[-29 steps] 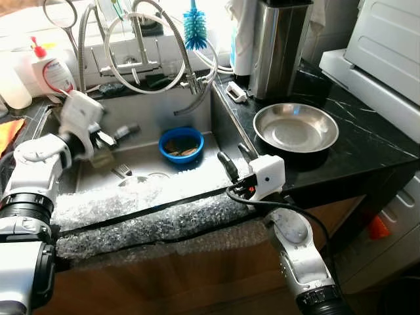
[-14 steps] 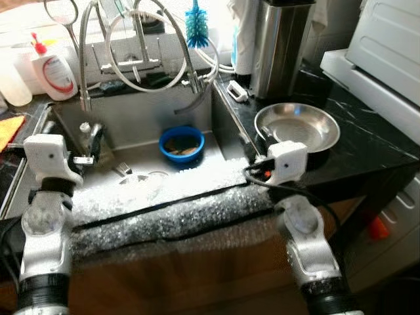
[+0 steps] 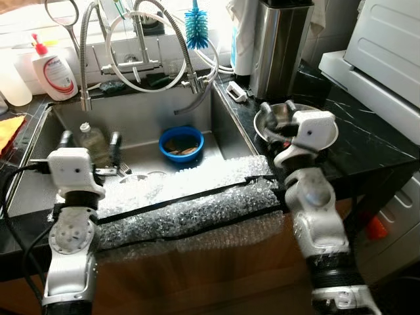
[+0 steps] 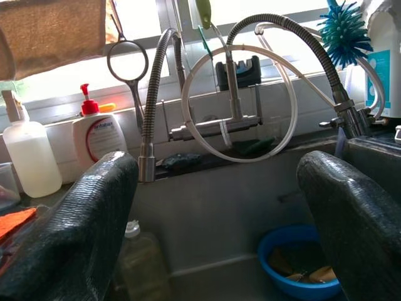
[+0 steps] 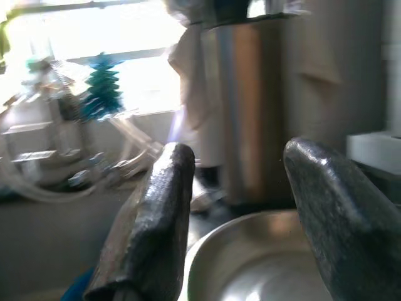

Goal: Kitchen organization

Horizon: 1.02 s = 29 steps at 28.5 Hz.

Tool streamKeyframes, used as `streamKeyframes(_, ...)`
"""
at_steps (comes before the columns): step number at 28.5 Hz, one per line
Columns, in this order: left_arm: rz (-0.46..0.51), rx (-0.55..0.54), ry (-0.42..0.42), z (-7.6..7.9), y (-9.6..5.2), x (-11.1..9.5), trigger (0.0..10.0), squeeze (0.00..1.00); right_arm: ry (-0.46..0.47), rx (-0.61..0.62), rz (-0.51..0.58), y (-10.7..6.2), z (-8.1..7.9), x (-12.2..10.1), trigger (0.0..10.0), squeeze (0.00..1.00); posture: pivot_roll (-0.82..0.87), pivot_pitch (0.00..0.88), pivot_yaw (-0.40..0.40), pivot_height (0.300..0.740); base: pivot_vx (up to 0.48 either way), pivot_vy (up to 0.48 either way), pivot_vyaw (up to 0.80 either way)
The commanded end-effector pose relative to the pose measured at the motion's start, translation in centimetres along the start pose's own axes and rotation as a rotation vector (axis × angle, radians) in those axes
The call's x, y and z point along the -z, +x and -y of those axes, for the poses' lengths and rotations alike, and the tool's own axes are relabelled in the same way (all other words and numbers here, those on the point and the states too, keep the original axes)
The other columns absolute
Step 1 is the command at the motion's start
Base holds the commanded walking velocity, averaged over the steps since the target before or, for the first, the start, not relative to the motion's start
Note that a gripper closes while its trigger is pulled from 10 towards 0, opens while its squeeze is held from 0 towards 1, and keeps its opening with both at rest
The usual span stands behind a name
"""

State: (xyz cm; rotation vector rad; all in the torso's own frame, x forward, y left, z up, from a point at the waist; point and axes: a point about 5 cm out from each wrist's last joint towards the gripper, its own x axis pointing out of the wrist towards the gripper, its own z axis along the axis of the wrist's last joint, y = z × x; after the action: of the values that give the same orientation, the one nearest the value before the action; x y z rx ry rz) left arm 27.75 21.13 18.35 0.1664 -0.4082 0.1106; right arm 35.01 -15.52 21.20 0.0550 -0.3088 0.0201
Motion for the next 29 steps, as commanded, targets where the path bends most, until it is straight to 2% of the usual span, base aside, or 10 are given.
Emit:
streamKeyframes(1, 0.001, 0.003, 0.023, 0.1, 0.1, -0.3, 10.0, 0.00, 0.016, 0.030, -0.052, 0.2, 0.3, 0.7, 10.0, 1.00, -0.08, 0.000, 0.060, 0.740, 0.000, 0.000, 0.00)
streamKeyframes(2, -0.001, 0.018, 0.030, 0.4, 0.2, -0.3, 10.0, 0.00, 0.015, 0.087, -0.102, 0.8, 1.4, 1.0, 10.0, 1.00, -0.08, 0.000, 0.062, 0.740, 0.000, 0.000, 0.00)
streamKeyframes(5, -0.008, 0.032, 0.032, 0.8, 0.2, -0.2, 10.0, 0.00, 0.024, 0.167, -0.183, 1.4, 2.8, 1.6, 10.0, 1.00, -0.07, 0.000, 0.063, 0.740, 0.000, 0.000, 0.00)
streamKeyframes(8, -0.011, 0.044, 0.031, 1.1, 0.1, -0.2, 10.0, 0.00, 0.097, 0.225, -0.218, 1.9, 3.6, 1.8, 10.0, 1.00, -0.07, 0.000, 0.060, 0.740, 0.000, 0.000, 0.00)
streamKeyframes(15, -0.008, 0.056, 0.043, 1.4, 0.2, -0.3, 10.0, 0.00, 0.098, 0.265, -0.241, 2.6, 4.5, 1.6, 10.0, 1.00, -0.07, 0.000, 0.056, 0.740, 0.000, 0.000, 0.00)
streamKeyframes(16, -0.006, 0.059, 0.046, 1.5, 0.2, -0.3, 10.0, 0.00, 0.104, 0.274, -0.242, 2.7, 4.7, 1.5, 10.0, 0.80, -0.07, 0.000, 0.056, 0.740, 0.000, 0.000, 0.00)
streamKeyframes(18, -0.004, 0.061, 0.049, 1.5, 0.2, -0.3, 10.0, 0.00, 0.109, 0.286, -0.243, 2.7, 4.8, 1.5, 10.0, 0.80, -0.07, 0.000, 0.056, 0.740, 0.000, 0.000, 0.00)
streamKeyframes(19, -0.004, 0.062, 0.050, 1.5, 0.2, -0.3, 10.0, 0.00, 0.105, 0.299, -0.248, 2.6, 5.0, 1.5, 10.0, 0.00, -0.07, 0.000, 0.056, 0.740, 0.000, 0.000, 0.00)
streamKeyframes(24, -0.003, 0.060, 0.050, 1.5, 0.3, -0.3, 10.0, 0.00, 0.146, 0.349, -0.271, 2.6, 5.6, 1.7, 10.0, 0.00, -0.07, 0.000, 0.057, 0.740, 0.000, 0.000, 0.00)
streamKeyframes(29, -0.002, 0.059, 0.055, 1.5, 0.3, -0.4, 10.0, 0.00, 0.141, 0.383, -0.260, 2.5, 6.3, 1.3, 10.0, 0.00, -0.07, 0.000, 0.058, 0.740, 0.000, 0.000, 0.00)
